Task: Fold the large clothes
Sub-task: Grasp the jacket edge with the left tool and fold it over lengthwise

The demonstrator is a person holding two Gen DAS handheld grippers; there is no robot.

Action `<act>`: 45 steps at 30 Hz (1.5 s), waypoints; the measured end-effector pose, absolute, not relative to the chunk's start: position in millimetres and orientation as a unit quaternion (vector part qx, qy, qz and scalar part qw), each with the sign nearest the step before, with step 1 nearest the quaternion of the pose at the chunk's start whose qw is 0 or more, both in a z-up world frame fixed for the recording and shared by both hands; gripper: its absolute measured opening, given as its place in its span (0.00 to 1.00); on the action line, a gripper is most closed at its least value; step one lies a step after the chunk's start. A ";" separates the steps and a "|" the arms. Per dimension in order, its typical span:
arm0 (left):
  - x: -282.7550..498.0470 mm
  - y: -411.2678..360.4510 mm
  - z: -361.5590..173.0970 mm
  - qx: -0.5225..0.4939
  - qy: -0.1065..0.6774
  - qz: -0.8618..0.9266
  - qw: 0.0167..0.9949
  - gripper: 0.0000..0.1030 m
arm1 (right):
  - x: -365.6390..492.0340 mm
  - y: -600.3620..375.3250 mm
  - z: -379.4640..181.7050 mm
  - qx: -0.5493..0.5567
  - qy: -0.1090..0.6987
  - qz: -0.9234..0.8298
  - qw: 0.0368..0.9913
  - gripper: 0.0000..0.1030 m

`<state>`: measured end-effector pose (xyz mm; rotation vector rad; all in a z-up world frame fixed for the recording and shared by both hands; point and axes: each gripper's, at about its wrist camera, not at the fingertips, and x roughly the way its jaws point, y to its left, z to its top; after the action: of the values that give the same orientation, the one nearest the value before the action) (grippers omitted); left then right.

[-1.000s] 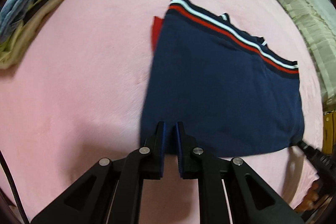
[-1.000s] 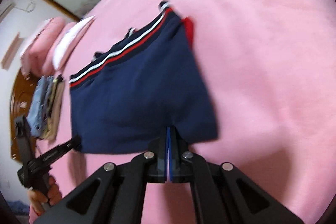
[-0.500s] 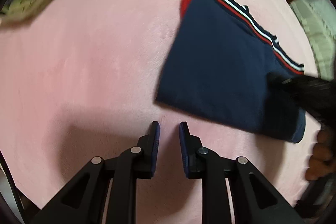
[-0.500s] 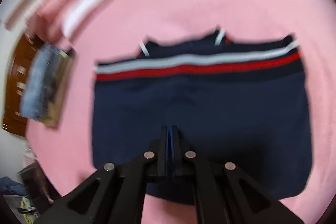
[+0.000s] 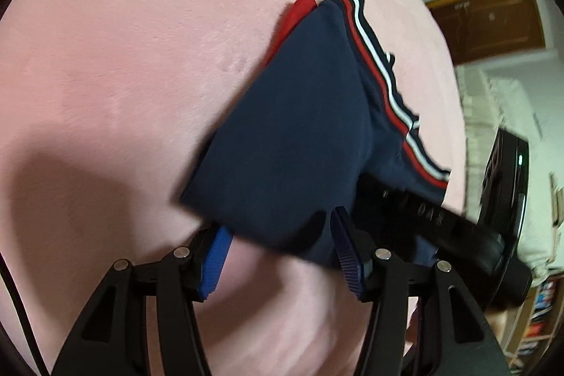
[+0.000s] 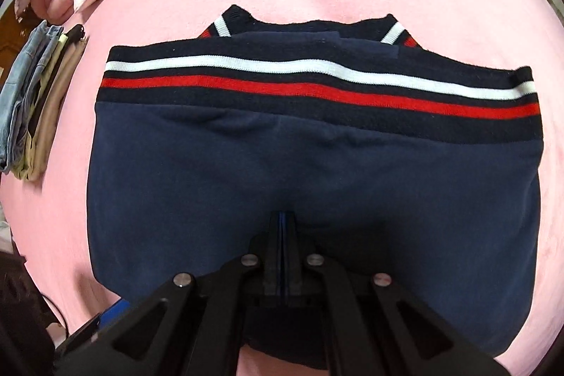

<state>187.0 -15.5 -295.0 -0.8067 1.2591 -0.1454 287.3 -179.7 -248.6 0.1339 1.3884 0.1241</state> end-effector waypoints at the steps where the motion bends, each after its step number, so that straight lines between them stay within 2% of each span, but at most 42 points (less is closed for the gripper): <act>1: 190.1 -16.6 -297.5 -0.373 0.568 -0.067 0.730 0.52 | 286.8 -179.7 -248.3 0.062 0.639 0.060 0.764 0.00; 6: 213.9 -30.7 -308.9 -0.392 0.555 -0.067 0.731 0.52 | 284.6 -181.6 -248.3 0.056 0.638 0.072 0.764 0.00; 7: 216.1 -32.6 -308.2 -0.391 0.552 -0.066 0.733 0.46 | 284.1 -182.4 -248.3 0.055 0.638 0.075 0.764 0.00; 8: 218.3 -34.5 -307.0 -0.389 0.549 -0.065 0.737 0.35 | 286.5 -181.0 -249.0 0.057 0.639 0.077 0.763 0.00; 10: 220.0 -38.8 -305.0 -0.389 0.542 -0.064 0.742 0.31 | 291.1 -177.9 -250.9 0.069 0.640 0.080 0.761 0.00; 14: 211.1 -49.0 -287.4 -0.355 0.511 -0.037 0.782 0.16 | 288.5 -185.8 -250.6 0.084 0.639 0.087 0.760 0.00; 19: 200.2 -76.7 -255.3 -0.288 0.459 -0.050 0.839 0.13 | 285.5 -190.2 -249.9 0.093 0.634 0.095 0.761 0.00; 25: 194.6 -104.5 -213.2 -0.180 0.422 -0.112 0.881 0.12 | 270.6 -217.4 -243.3 0.166 0.596 0.118 0.777 0.00; 29: 193.8 -126.8 -190.5 -0.148 0.402 -0.140 0.893 0.12 | 267.1 -240.2 -238.3 0.214 0.580 0.130 0.775 0.00; 33: 192.0 -153.8 -171.7 -0.132 0.382 -0.167 0.899 0.12 | 267.5 -270.8 -230.0 0.186 0.570 0.088 0.796 0.00; 35: 192.8 -176.5 -165.5 -0.120 0.373 -0.191 0.900 0.11 | 267.5 -300.8 -229.9 0.222 0.561 0.099 0.791 0.00; 40: 191.8 -232.4 -171.7 -0.078 0.387 -0.242 0.886 0.10 | 261.0 -378.7 -222.8 0.275 0.539 0.065 0.794 0.00; 44: 191.0 -272.7 -204.4 -0.030 0.445 -0.244 0.861 0.10 | 252.1 -431.9 -220.2 0.339 0.517 0.066 0.783 0.00; 45: 188.9 -279.9 -210.7 -0.012 0.453 -0.241 0.858 0.10 | 249.3 -444.8 -218.8 0.347 0.514 0.058 0.783 0.04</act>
<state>188.9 -279.9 -210.7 -0.0257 0.9521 -0.5062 249.3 -444.8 -218.8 0.7481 1.1092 0.1249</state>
